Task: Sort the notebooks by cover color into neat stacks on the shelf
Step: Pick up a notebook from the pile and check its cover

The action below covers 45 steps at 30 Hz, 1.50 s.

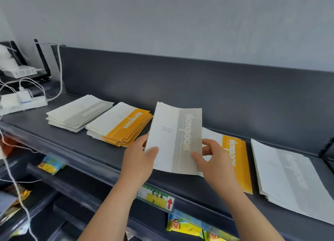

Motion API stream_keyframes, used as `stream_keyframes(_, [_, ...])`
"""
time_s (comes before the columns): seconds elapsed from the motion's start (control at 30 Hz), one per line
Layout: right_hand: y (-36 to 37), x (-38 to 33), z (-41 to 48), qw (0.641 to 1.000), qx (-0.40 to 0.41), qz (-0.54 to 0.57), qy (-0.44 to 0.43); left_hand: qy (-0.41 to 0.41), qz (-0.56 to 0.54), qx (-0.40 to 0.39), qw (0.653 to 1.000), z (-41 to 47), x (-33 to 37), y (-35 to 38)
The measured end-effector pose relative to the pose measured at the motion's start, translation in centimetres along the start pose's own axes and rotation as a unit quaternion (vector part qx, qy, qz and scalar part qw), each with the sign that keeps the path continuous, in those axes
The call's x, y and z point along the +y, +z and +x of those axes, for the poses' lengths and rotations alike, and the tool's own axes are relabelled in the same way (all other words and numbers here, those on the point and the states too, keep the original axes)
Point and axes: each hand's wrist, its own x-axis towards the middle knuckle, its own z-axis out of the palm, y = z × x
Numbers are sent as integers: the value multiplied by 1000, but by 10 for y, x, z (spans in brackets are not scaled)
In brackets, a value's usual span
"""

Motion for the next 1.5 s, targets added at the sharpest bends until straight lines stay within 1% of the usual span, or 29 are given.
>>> stream_keyframes(0.13, [34, -20, 9, 1000, -17, 0, -6, -22, -17, 23, 999, 15, -28, -26])
stream_keyframes(0.3, [98, -57, 30, 1000, -7, -11, -27, -24, -15, 55, 998, 50, -66, -78])
stream_keyframes(0.53, [211, -119, 59, 1000, -2, -18, -21, -8, 22, 51, 998, 117, -126, -172])
stream_keyframes(0.67, [262, -150, 74, 999, 2, -30, -13, 0, 55, 40, 998, 154, -154, -217])
stream_keyframes(0.73, [284, -164, 84, 998, 7, -58, -15, 8, 68, 32, 997, 173, -165, -235])
stream_keyframes(0.83, [312, -179, 98, 989, 15, -141, -28, 4, 93, 23, 995, 197, -181, -256])
stream_keyframes(0.97, [339, -188, 114, 977, 5, -208, -41, -10, 135, 14, 991, 222, -204, -273])
stream_keyframes(1.1, [358, -194, 123, 956, -13, -288, -51, -5, 206, 13, 978, 237, -223, -281])
stream_keyframes(1.27, [372, -192, 127, 936, -35, -345, -57, 9, 233, 13, 972, 241, -239, -282])
stream_keyframes(1.37, [372, -191, 125, 941, -29, -330, -71, 28, 261, 23, 965, 241, -242, -280])
stream_keyframes(1.43, [366, -192, 123, 953, -8, -292, -86, 50, 278, 32, 959, 238, -238, -279])
stream_keyframes(1.5, [357, -193, 118, 958, 15, -270, -93, 77, 272, 43, 958, 234, -230, -275])
